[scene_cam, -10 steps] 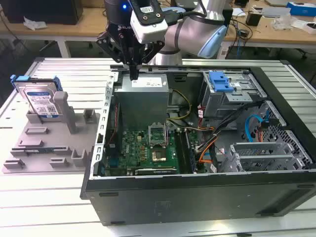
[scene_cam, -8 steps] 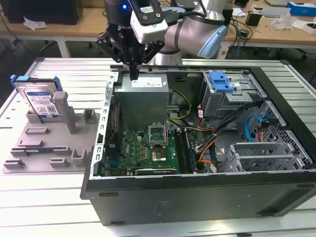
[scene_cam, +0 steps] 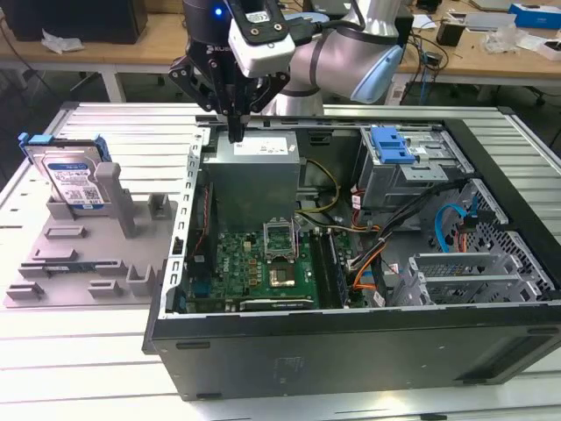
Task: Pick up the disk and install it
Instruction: 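Reach for the disk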
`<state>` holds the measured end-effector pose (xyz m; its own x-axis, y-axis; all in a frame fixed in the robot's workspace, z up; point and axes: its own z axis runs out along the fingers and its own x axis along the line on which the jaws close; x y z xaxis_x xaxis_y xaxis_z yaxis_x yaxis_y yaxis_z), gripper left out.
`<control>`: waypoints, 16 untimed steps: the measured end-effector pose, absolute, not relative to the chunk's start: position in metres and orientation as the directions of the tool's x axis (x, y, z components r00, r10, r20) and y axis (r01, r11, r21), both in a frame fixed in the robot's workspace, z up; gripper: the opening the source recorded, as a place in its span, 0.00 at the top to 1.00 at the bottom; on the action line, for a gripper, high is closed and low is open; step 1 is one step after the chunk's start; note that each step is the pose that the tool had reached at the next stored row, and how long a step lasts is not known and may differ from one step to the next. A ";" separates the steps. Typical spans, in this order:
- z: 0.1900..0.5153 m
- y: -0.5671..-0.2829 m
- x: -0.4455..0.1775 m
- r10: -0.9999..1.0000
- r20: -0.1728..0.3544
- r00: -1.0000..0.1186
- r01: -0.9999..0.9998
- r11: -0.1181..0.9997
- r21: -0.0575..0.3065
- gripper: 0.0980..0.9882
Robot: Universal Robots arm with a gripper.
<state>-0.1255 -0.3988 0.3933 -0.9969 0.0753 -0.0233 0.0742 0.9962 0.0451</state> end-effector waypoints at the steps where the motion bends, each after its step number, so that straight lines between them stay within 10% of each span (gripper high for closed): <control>1: 0.393 -0.399 -0.128 0.075 -0.023 -0.997 0.074 0.996 0.045 0.99; 16: 0.393 -0.369 -0.207 0.075 -0.023 -0.997 0.074 0.996 0.045 0.99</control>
